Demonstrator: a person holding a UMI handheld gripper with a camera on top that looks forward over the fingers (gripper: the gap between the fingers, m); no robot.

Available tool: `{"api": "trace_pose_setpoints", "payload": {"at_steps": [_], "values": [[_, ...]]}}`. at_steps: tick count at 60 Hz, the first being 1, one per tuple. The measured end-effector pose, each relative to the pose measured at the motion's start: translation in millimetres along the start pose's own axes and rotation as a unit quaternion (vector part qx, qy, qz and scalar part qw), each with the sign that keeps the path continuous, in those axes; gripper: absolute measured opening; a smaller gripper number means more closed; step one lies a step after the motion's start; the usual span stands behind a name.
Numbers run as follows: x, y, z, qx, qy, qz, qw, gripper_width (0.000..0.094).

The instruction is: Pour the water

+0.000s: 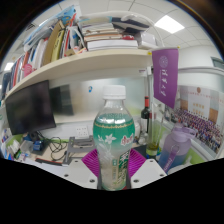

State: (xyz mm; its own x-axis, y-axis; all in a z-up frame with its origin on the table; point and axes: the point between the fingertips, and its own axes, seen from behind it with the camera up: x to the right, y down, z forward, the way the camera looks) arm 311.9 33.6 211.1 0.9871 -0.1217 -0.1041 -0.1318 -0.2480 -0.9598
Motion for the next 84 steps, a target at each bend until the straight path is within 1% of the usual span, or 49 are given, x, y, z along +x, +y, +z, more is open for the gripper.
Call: {"api": "trace_pose_setpoints", "payload": {"at_steps": [7,13,21,29,31,32,33,38,42,47,50,53,55,57,59,65,71,78,81,84], "values": [[22.5,48.8,21.4,-0.028,-0.005,-0.004,1.0,0.0328],[31.9,80.2,38.4,-0.039,-0.014,-0.01,0.999,0.0327],[37.3,96.9,54.8,-0.019,-0.018,-0.027,0.999,0.0326],[39.5,118.7,62.7,-0.025,-0.02,-0.022,0.999,0.0326],[39.8,124.7,61.4,-0.03,-0.02,-0.019,0.999,0.035],[40.1,120.9,61.7,-0.018,-0.022,-0.018,0.999,0.0348],[41.1,120.3,60.8,-0.015,-0.021,-0.02,0.999,0.0348],[39.9,123.4,58.2,-0.015,-0.02,-0.033,0.999,0.039],[37.2,123.7,55.8,-0.007,-0.02,-0.044,0.999,0.0456],[36.5,126.7,53.5,-0.011,-0.019,-0.06,0.998,0.0502],[36.7,133.8,50.4,-0.026,-0.017,-0.049,0.998,0.0597],[36.0,141.1,45.8,-0.039,-0.019,-0.043,0.998,0.0735],[38.2,145.7,40.4,-0.045,-0.015,-0.043,0.998,0.0833],[41.7,151.2,33.0,-0.052,-0.008,-0.047,0.997,0.0872],[46.2,156.6,23.1,-0.06,0.003,-0.058,0.997,0.0855],[54.1,166.0,-24.0,-0.075,0.034,-0.083,0.993,0.0858],[38.7,164.9,-78.1,-0.089,0.054,-0.082,0.991,0.0859],[-18.8,144.8,-130.6,-0.089,0.053,-0.078,0.992,0.0857],[-52.6,137.0,-148.7,-0.094,0.042,-0.068,0.992,0.0858],[-87.8,124.7,-164.5,-0.09,0.029,-0.056,0.994,0.0863]]}}
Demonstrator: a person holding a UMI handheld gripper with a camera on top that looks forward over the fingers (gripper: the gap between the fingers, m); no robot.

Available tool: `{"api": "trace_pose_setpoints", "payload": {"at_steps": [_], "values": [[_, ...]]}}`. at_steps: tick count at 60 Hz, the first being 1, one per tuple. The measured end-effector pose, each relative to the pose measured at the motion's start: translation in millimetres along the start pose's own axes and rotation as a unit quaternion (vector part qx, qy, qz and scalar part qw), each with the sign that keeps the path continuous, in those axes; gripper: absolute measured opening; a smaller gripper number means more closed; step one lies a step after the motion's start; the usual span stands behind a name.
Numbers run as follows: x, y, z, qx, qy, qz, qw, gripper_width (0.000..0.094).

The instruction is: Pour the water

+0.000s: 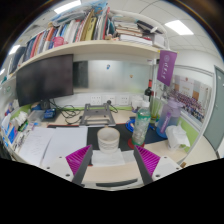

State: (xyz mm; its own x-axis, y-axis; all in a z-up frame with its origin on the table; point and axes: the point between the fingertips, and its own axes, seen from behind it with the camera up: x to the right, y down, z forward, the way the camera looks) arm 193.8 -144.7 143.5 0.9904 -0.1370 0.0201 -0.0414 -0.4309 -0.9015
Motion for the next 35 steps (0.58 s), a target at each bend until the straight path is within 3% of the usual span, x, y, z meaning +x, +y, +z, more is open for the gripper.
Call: {"api": "trace_pose_setpoints", "payload": {"at_steps": [7,18,35], "values": [[-67.8,-29.6,-38.3,0.012,-0.032,0.02,0.999,0.0862],[-116.0,-68.3,-74.2,0.048,-0.033,-0.002,0.998,0.0859],[-137.6,-67.2,-84.3,0.043,-0.033,0.004,0.999,0.0858]]}}
